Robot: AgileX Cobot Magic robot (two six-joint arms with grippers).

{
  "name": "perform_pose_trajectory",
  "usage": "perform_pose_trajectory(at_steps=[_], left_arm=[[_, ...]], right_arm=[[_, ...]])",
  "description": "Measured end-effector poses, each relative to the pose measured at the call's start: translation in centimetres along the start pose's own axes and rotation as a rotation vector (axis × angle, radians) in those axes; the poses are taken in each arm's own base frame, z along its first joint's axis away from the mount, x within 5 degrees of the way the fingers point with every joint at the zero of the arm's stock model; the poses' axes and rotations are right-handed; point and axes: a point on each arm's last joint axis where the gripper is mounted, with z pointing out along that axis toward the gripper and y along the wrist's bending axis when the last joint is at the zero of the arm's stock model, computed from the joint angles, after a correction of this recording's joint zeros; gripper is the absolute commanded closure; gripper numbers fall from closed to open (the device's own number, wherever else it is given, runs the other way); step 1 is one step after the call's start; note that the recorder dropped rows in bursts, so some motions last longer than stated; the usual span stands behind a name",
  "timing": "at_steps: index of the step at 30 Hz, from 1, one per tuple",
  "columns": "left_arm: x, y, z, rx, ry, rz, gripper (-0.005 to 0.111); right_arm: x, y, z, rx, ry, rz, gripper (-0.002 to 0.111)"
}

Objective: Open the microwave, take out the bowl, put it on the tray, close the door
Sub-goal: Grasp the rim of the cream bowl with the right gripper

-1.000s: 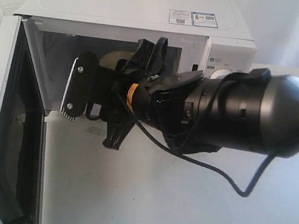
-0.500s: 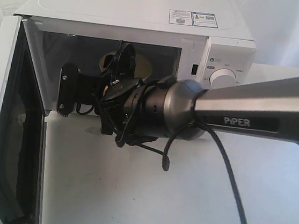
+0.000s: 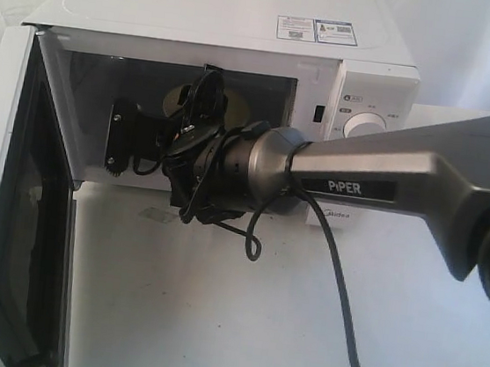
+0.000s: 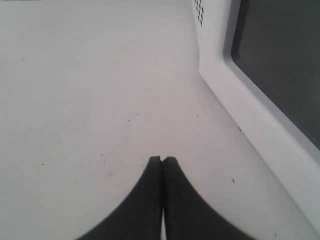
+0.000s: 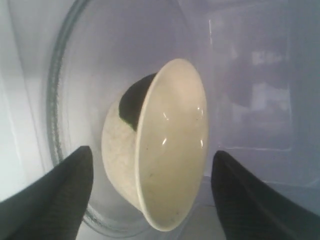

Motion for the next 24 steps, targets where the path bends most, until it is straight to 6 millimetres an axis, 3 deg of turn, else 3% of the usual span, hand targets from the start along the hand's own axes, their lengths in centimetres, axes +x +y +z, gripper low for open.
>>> perform_pose_trajectory(at_steps=[14,24], left_arm=[[0.0,0.0,0.0,0.000,0.000,0.000,0.107],[0.0,0.0,0.0,0.000,0.000,0.000,0.107]], right_arm=[[1.5,1.1,1.8,-0.042,0.026,0.035,0.045],[1.1,0.8,2.4,-0.027,0.018,0.063,0.046]])
